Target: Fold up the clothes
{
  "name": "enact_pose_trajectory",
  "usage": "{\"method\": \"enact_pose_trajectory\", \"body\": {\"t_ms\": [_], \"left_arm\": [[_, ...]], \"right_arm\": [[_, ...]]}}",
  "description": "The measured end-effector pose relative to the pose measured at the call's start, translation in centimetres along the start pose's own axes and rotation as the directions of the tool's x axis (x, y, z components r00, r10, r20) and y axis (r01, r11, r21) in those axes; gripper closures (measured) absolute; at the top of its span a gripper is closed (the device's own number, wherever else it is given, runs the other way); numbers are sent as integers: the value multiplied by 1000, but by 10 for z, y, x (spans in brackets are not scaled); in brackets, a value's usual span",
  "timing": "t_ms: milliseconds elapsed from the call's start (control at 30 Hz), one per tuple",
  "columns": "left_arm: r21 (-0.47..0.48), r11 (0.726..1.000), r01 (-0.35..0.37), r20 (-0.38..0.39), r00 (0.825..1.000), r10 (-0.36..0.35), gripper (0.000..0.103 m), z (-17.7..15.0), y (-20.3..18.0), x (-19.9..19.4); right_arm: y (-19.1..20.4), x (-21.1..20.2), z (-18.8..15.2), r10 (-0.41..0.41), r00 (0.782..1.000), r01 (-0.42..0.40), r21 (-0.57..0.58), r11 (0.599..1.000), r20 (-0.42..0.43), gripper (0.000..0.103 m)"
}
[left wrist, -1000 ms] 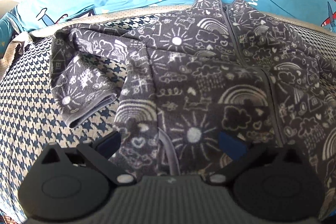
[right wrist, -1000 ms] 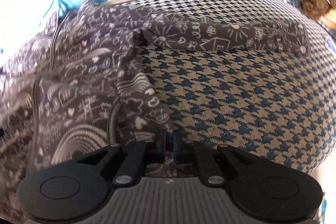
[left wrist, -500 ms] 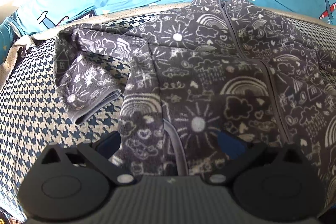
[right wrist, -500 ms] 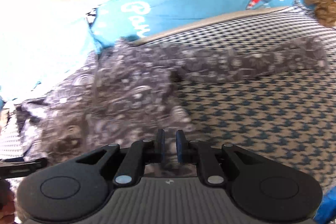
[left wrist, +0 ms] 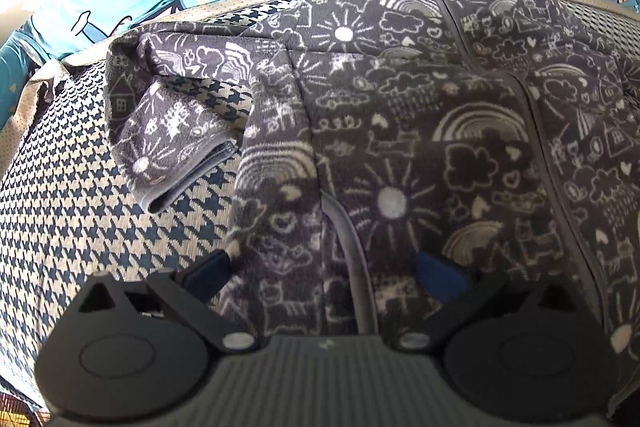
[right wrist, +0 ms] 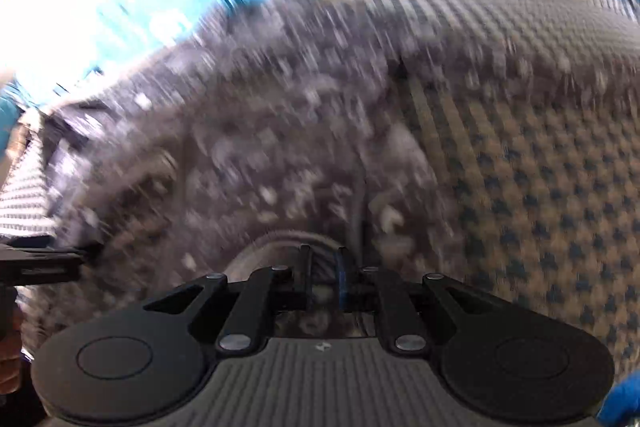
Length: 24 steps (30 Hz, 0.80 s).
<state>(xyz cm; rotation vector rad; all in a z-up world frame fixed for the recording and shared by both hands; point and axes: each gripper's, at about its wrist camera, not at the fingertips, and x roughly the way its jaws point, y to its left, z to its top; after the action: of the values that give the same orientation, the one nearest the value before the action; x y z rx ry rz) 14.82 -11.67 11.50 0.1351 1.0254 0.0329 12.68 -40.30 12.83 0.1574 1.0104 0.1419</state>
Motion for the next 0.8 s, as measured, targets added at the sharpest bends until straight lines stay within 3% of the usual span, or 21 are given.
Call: {"method": "enact_pose_trajectory", "body": {"t_ms": [333,533,667,800], "left_arm": [[-78,996,35,-54,998,-39,0,-2,7,7],[-71,997,29,-53,998,-32,0,-3,6,8],[-70,997,19,-35,999,-21,0,-3,5,4],[-20,1000,-15,33,999,16,0,1,-5,-8]], "right_arm": [[-3,1,0,9,1000,-9,18,1000,-1,90],[-1,1,-1,1,1000,-1,7,1000,8,90],[-1,-3,2,3,1000,-3,-6,1000,11,90],[-7,-10,9,55,997,-57,30,998,62,87]]}}
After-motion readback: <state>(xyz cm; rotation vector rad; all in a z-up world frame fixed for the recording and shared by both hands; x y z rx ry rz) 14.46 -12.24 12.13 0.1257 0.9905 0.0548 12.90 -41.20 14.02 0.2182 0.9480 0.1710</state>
